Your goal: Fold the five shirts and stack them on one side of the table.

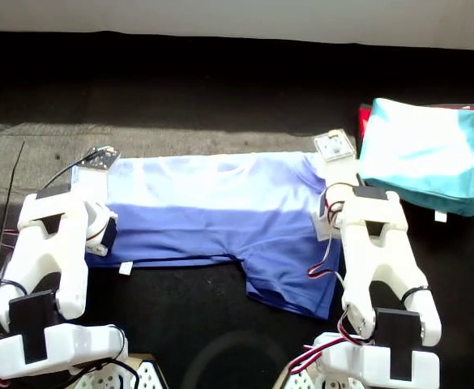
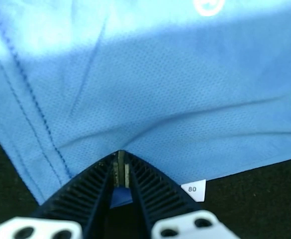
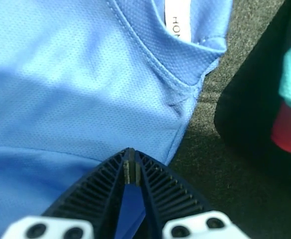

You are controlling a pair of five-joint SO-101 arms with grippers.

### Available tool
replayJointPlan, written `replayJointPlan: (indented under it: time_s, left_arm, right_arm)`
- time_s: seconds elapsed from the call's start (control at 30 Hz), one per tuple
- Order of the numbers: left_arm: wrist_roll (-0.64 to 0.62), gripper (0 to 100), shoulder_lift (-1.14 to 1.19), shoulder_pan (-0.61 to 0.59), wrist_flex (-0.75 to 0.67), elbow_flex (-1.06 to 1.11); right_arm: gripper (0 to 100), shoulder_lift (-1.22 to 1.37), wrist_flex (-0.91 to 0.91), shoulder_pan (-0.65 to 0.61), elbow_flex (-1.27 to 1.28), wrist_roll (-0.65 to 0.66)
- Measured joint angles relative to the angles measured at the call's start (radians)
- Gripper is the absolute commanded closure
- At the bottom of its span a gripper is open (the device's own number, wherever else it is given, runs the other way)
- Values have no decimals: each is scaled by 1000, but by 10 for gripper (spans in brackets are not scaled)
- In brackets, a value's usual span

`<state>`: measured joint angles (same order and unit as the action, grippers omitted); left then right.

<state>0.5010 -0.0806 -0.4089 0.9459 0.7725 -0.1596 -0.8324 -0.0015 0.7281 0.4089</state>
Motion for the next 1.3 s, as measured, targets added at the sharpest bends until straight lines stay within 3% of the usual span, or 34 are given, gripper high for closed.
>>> replayJointPlan:
  time_s: [0.13, 0.33, 0.53, 0.63, 0.77, 0.93, 1.3]
  left_arm:
    - [0, 992, -2, -2, 0, 0]
    - [-68, 992, 2, -12, 83, -75]
    - [-163, 991, 2, -20, 184, -149]
    - [-173, 991, 2, -20, 161, -118]
    - [-175, 991, 0, -5, 26, -6]
    - [-176, 991, -28, 12, -55, 58]
    - [-176, 991, -28, 12, -63, 63]
  right_arm:
    - [993, 0, -26, 6, -38, 0]
    - [993, -95, -233, -18, -140, 0]
    - [993, -338, -376, -176, -64, 0]
    - [993, -442, -387, -287, 54, 0]
    - [993, -499, -344, -376, 212, 0]
    - [993, -502, -308, -339, 359, 66]
    - [993, -505, -160, -120, 526, 282]
